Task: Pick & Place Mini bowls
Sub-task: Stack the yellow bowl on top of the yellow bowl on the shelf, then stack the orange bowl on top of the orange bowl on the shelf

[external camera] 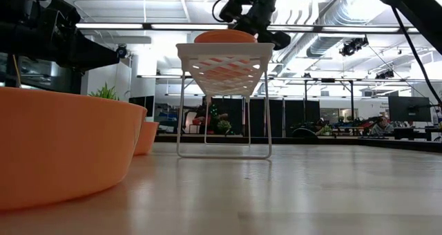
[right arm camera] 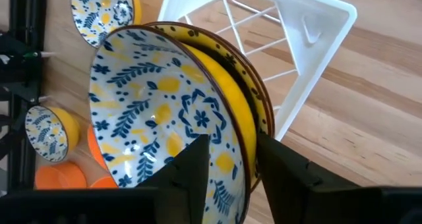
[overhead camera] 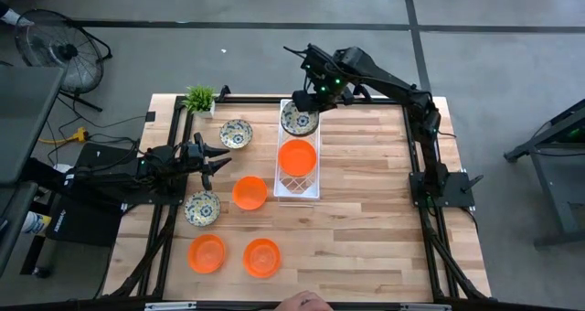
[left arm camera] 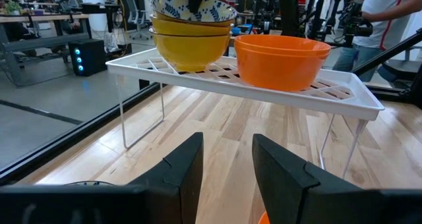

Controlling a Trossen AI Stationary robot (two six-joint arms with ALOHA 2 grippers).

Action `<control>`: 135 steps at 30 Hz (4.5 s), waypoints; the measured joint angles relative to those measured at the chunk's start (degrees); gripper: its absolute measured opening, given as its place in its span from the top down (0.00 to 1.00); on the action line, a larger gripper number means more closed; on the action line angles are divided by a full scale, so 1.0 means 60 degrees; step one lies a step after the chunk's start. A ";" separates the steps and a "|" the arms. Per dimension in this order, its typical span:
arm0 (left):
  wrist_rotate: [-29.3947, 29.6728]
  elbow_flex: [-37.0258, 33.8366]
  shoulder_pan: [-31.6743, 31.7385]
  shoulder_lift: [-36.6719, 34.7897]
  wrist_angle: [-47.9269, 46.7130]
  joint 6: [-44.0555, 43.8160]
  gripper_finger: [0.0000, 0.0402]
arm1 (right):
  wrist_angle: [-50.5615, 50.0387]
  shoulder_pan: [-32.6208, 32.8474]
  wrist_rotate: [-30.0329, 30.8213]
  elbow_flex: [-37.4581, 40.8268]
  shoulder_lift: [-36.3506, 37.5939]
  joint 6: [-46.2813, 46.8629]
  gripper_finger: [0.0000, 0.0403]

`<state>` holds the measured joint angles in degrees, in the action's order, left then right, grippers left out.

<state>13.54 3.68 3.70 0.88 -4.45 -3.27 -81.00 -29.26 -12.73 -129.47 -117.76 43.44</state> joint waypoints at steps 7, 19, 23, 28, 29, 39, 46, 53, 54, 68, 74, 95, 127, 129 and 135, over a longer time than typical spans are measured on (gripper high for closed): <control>0.0000 0.0000 0.0003 0.0001 0.0000 0.0000 0.68 | 0.0144 -0.0004 -0.0197 0.0000 0.0012 -0.0109 0.68; 0.0000 0.0003 0.0004 -0.0003 0.0000 0.0000 0.68 | 0.0144 0.0076 0.0106 -0.0004 0.0410 -0.0155 0.68; -0.0001 0.0004 0.0001 0.0001 0.0000 0.0000 0.68 | 0.0076 0.0090 0.0158 -0.0011 0.0474 0.0002 0.68; 0.0000 0.0002 0.0002 -0.0001 0.0000 0.0001 0.68 | -0.0233 0.0196 0.1042 -0.0014 0.0914 0.0036 0.68; -0.0001 0.0002 0.0001 0.0001 0.0000 0.0001 0.68 | -0.0477 0.0223 0.1335 -0.0015 0.1027 0.0038 0.68; 0.0000 0.0004 0.0001 0.0001 0.0000 0.0000 0.68 | -0.1466 0.0093 0.2216 0.0533 0.1411 -0.0623 0.68; 0.0000 0.0003 0.0002 0.0000 0.0000 0.0002 0.68 | -0.1102 0.0425 0.1521 0.1155 0.1707 -0.0985 0.68; 0.0000 0.0002 0.0002 -0.0001 0.0000 0.0002 0.68 | -0.1165 0.1463 0.1535 0.1158 0.1962 -0.1443 0.68; 0.0000 0.0004 0.0003 0.0001 0.0000 0.0001 0.68 | -0.1294 0.1669 0.1544 0.1158 0.2012 -0.1545 0.68; 0.0000 0.0002 0.0002 -0.0002 0.0000 0.0002 0.68 | -0.1007 0.5161 0.2817 0.4193 0.4278 -0.0061 0.68; 0.0000 0.0004 0.0002 -0.0003 0.0000 0.0000 0.68 | 0.0706 0.6534 0.2543 0.6511 0.5381 0.0262 0.68; 0.0000 0.0001 0.0003 0.0001 0.0000 0.0002 0.68 | 0.8197 0.7743 0.4313 1.0983 0.5708 -0.0975 0.68; 0.0000 0.0003 0.0000 0.0000 0.0000 0.0003 0.68 | 1.0475 0.9381 0.3067 0.8597 0.1457 0.8021 0.68; 0.0000 0.0000 0.0000 0.0001 0.0000 0.0002 0.68 | 1.0231 0.9316 0.3058 0.8182 0.1148 0.8018 0.68; 0.0000 0.0002 0.0000 -0.0002 0.0000 0.0003 0.68 | 0.9883 0.9175 0.3057 0.7129 0.0189 0.7969 0.68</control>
<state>13.54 3.70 3.70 0.87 -4.45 -3.25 -21.70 25.80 5.61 -86.70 -116.63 91.26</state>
